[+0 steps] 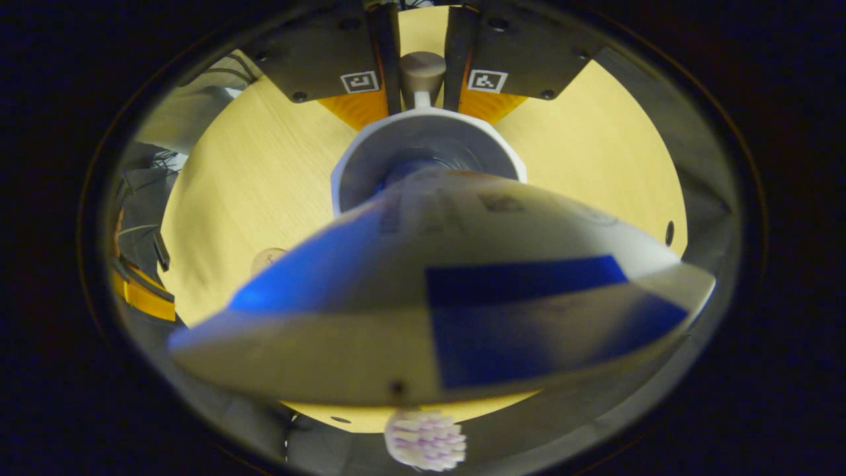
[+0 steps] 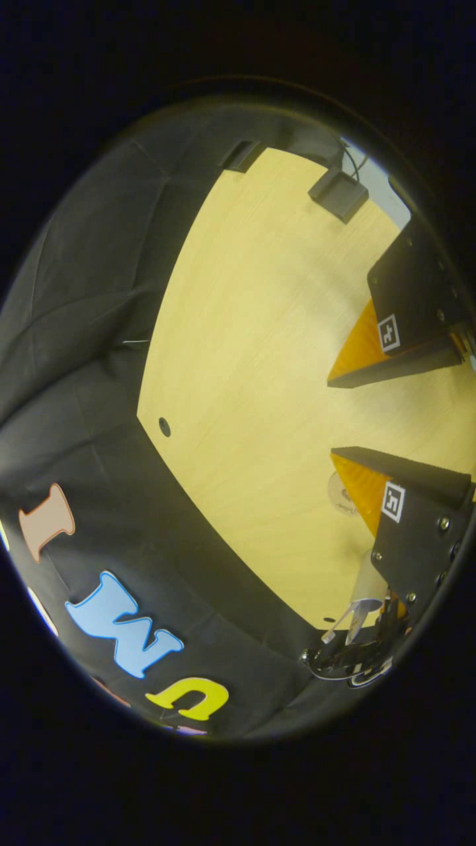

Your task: Put the toothbrush and toothpaste on the desktop into the cup, then pick up the cup and place it on the coaster on the desktop.

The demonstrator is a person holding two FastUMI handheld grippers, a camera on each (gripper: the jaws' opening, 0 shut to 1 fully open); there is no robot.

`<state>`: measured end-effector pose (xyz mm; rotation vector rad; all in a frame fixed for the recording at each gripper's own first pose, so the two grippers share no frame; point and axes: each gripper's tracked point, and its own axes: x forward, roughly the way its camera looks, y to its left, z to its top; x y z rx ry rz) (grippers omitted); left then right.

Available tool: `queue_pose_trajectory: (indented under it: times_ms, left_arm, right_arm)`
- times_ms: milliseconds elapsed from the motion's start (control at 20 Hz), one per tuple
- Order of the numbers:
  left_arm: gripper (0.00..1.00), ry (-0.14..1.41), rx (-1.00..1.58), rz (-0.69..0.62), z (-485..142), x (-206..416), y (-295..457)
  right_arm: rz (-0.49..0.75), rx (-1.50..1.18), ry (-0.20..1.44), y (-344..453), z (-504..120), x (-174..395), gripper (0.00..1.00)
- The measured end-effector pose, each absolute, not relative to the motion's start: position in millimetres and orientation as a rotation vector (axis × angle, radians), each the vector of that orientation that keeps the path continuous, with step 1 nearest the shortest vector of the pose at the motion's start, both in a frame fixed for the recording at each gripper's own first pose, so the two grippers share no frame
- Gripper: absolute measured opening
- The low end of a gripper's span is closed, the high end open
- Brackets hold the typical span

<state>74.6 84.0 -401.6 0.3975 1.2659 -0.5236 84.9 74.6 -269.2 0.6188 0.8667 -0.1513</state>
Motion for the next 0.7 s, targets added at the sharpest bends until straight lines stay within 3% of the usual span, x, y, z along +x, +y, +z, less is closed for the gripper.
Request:
queue_pose_trajectory:
  times_ms: [50, 100, 200, 250, 300, 400, 450, 700]
  left_arm:
    - [0.34, 1.263, 0.4, -0.526, -401.2, 74.4, 83.2]
    - [0.34, 1.259, 0.406, -0.528, -400.2, 74.7, 81.4]
    - [0.34, 1.247, 0.423, -0.534, -396.1, 77.7, 78.7]
    - [0.34, 1.24, 0.433, -0.538, -394.5, 79.2, 76.1]
    - [0.34, 1.234, 0.444, -0.544, -392.4, 80.7, 73.5]
    - [0.34, 1.225, 0.461, -0.56, -389.8, 81.6, 64.6]
    - [0.34, 1.222, 0.467, -0.571, -388.2, 81.7, 59.4]
    - [0.35, 1.213, 0.484, -0.62, -382.6, 79.9, 30.6]
  right_arm:
    - [-0.152, 0.62, 0.866, 74.0, -269.5, 83.8, 0.51]
    - [-0.152, 0.62, 0.865, 73.6, -269.9, 84.2, 0.62]
    - [-0.154, 0.623, 0.865, 72.5, -270.5, 85.0, 0.57]
    - [-0.154, 0.625, 0.865, 71.9, -270.8, 83.8, 0.62]
    - [-0.154, 0.628, 0.865, 71.6, -271.2, 83.9, 0.51]
    - [-0.156, 0.631, 0.866, 70.4, -271.9, 82.6, 0.51]
    - [-0.156, 0.634, 0.865, 69.1, -272.5, 81.5, 0.57]
    - [-0.168, 0.646, 0.865, 60.0, -273.7, 78.8, 0.57]
